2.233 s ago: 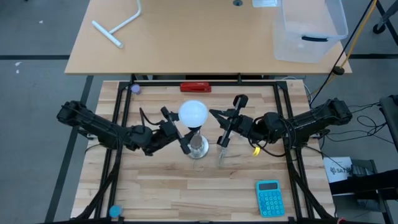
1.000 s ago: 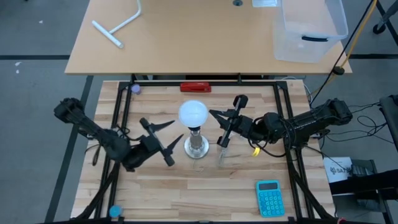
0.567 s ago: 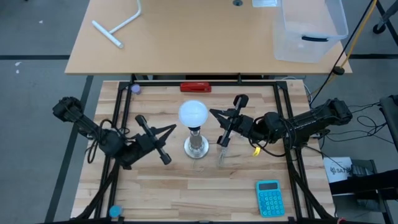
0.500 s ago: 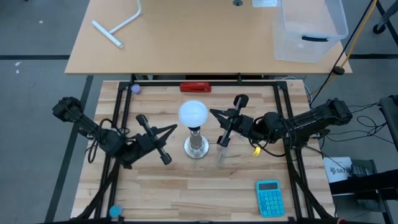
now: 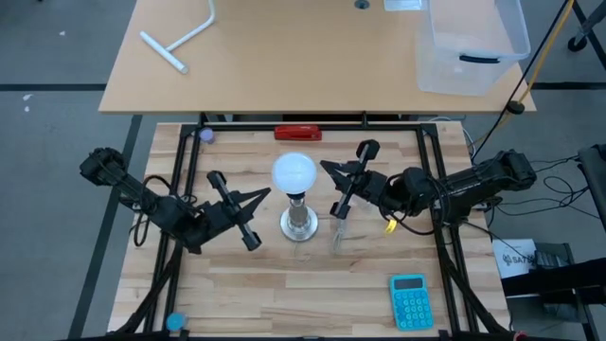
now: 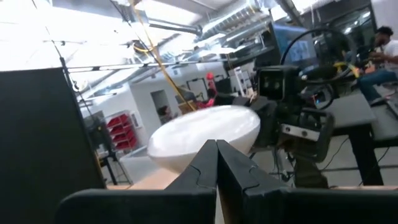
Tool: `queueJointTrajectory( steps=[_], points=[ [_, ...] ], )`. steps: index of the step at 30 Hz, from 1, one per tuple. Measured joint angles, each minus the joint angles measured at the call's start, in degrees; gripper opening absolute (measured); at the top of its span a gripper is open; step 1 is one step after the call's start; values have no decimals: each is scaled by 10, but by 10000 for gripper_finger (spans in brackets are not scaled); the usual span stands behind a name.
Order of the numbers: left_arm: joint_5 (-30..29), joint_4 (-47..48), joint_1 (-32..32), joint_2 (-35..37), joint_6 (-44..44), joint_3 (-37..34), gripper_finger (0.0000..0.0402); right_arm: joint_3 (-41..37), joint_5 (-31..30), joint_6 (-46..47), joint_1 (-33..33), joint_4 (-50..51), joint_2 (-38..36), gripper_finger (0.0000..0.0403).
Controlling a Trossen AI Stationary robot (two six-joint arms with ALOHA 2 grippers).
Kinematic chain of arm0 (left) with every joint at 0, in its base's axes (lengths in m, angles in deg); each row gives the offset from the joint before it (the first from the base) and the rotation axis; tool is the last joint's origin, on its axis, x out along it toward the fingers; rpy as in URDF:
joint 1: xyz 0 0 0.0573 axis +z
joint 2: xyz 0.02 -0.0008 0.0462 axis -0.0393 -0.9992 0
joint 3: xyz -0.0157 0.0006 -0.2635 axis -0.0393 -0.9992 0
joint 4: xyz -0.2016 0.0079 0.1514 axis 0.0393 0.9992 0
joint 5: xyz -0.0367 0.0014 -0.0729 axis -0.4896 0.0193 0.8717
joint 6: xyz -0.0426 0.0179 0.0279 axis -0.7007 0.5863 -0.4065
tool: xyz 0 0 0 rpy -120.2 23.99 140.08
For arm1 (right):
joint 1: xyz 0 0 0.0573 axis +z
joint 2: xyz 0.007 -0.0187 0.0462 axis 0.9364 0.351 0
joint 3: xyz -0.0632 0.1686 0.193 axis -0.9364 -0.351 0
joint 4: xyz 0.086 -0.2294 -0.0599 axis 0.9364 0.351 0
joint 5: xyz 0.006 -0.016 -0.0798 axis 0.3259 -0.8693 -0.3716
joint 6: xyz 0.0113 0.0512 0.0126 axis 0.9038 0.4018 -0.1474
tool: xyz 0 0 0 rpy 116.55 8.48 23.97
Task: Screw lightbulb
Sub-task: Insert the white lightbulb into the silver lamp
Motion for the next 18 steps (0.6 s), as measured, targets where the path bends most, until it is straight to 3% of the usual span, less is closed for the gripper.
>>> queueJointTrajectory(
  steps=[18],
  points=[
    [32, -7, 43, 0, -23, 0, 0, 19, 13, 8, -8, 37, 0, 0]
  ],
)
